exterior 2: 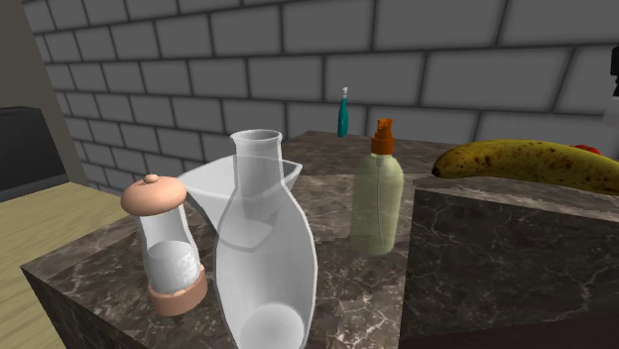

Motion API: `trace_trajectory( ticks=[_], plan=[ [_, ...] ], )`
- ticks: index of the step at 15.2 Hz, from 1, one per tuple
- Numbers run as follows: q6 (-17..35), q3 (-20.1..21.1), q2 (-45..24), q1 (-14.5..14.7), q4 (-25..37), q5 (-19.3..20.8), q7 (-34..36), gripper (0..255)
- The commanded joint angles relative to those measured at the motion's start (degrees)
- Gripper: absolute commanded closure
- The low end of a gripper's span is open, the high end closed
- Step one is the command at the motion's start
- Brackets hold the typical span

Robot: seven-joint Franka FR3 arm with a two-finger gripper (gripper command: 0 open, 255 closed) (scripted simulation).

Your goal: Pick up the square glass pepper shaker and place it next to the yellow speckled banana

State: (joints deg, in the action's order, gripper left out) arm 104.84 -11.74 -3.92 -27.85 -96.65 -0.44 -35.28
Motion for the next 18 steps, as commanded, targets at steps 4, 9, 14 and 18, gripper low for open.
trace_trajectory(
  ticks=[4,9,14,18],
  plan=[
    [-2.1,-2.6,-6.8,-3.9,8.6,-2.4,-6.7,255],
    [-5.6,-4.4,-15.4,-8.7,20.3,-5.5,-12.8,255],
    [-8.8,-4.9,-23.1,-13.1,31.0,-7.9,-16.6,255],
    [-5.3,-4.9,-22.3,-12.7,26.6,-7.8,-16.8,255]
  ],
)
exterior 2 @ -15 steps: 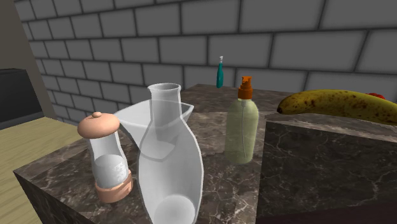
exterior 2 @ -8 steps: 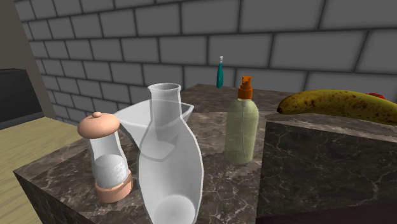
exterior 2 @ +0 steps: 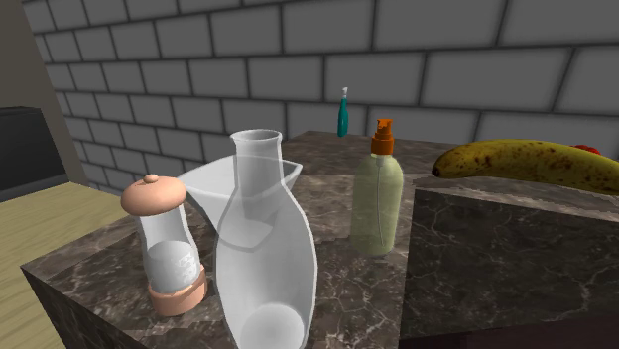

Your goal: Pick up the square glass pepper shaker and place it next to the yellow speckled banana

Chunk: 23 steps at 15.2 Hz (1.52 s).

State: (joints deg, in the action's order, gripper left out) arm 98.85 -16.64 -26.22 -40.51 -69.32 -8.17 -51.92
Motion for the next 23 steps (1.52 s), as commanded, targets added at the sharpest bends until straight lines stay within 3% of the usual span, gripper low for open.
trace_trajectory(
  ticks=[1,23],
  plan=[
    [1.6,0.0,0.1,0.1,-1.7,0.0,-0.1,255],
    [17.9,0.5,-1.0,1.0,-17.0,-0.8,-1.2,255]
  ],
)
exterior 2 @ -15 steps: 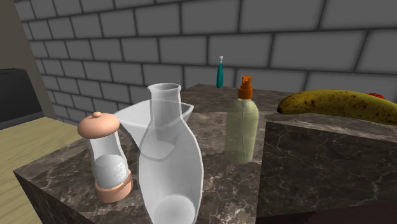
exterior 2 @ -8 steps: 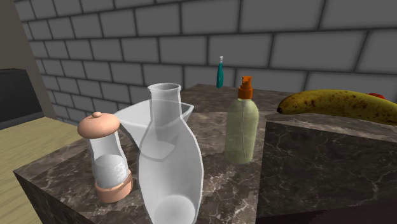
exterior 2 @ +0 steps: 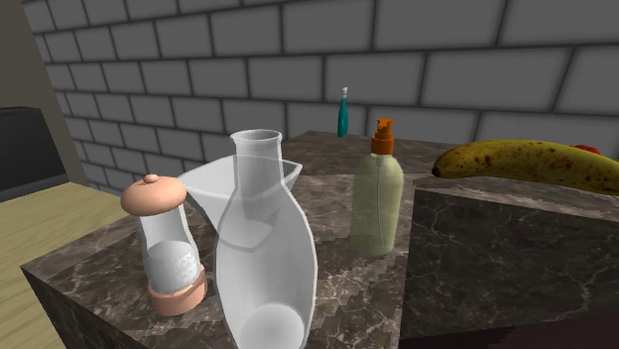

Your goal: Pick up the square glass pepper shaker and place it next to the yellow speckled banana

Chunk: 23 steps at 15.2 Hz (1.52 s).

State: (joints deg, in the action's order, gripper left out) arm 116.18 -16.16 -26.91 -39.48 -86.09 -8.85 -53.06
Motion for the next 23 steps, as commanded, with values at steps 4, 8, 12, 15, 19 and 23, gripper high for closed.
trace_trajectory(
  ticks=[4,8,12,15,19,23],
  plan=[
    [3.2,0.2,-1.2,0.0,-2.0,-0.5,-0.3,255],
    [4.6,0.4,-1.8,-0.1,-2.8,-0.7,-0.5,255],
    [4.6,0.4,-1.8,-0.1,-2.8,-0.7,-0.5,255],
    [4.6,0.4,-1.8,-0.1,-2.8,-0.7,-0.5,0],
    [4.6,0.4,-1.8,-0.1,-2.8,-0.7,-0.5,0],
    [-1.2,-0.2,1.0,0.1,0.2,0.3,0.1,0]
  ],
)
